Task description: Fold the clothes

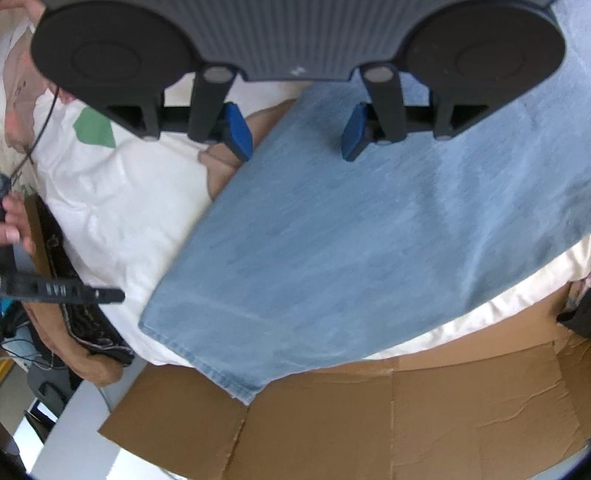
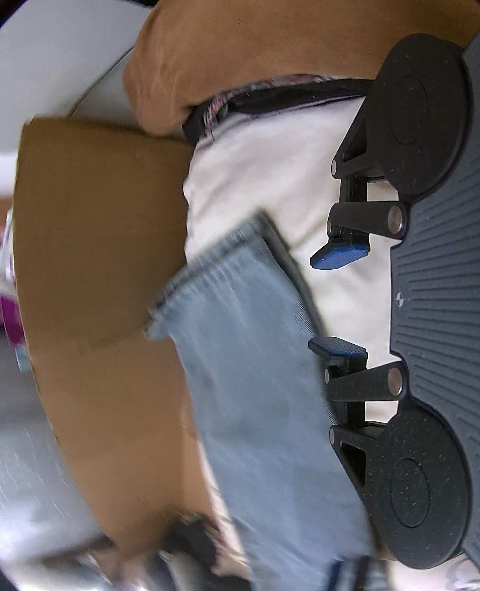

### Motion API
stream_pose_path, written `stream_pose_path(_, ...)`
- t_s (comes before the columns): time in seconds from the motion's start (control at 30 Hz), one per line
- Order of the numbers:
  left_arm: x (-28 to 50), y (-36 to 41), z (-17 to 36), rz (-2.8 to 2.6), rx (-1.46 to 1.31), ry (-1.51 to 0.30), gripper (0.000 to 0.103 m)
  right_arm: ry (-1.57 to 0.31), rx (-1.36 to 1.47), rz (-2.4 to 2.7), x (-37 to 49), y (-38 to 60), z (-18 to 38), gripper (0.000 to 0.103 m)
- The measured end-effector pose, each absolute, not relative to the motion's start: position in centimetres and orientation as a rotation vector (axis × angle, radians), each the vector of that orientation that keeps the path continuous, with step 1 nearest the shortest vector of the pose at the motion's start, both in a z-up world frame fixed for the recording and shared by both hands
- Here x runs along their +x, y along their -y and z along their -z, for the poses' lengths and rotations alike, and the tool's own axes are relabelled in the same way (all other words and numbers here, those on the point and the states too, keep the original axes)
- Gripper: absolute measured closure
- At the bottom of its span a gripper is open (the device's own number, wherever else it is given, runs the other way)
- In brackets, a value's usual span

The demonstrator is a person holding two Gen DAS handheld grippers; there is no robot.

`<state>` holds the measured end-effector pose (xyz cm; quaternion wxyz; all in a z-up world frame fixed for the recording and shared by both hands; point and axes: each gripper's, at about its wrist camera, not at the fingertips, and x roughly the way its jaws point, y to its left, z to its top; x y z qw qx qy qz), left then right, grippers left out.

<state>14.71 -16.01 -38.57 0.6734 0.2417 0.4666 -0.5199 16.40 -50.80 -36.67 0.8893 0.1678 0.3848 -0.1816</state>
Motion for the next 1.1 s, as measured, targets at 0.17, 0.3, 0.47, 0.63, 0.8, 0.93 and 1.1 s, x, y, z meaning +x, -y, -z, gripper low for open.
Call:
stream_pose_path(0.17, 14.4, 15.8, 39.0, 1.172, 0.581, -1.035, 0.043, -0.780, 0.442, 0.419, 17.6, 53.3, 37.8, 0.056)
stream_pose_path(0.3, 14.4, 15.8, 39.3, 1.172, 0.592, -1.033, 0.041, -0.778, 0.508, 0.418, 18.5, 54.4, 39.1, 0.056)
stream_pose_path(0.47, 14.3, 15.8, 39.3, 1.169, 0.607, -1.020, 0.040, -0.781, 0.542, 0.400, 19.6, 54.9, 40.0, 0.057)
stream_pose_path(0.63, 14.4, 15.6, 39.4, 1.166, 0.595, -1.026, 0.040, -0.759, 0.596, 0.396, 20.0, 56.0, 40.0, 0.064)
stream_pose_path(0.8, 14.5, 15.6, 39.5, 1.165, 0.586, -1.031, 0.040, -0.756, 0.711, 0.427, 20.2, 57.8, 41.3, 0.065)
stream_pose_path(0.93, 14.6, 15.6, 39.5, 1.164, 0.578, -1.034, 0.040, -0.707, 0.877, 0.431, 19.4, 59.1, 42.7, 0.065)
stream_pose_path(1.1, 14.6, 15.6, 39.6, 1.161, 0.581, -1.031, 0.040, -0.647, 0.937, 0.390, 19.3, 59.6, 43.0, 0.066)
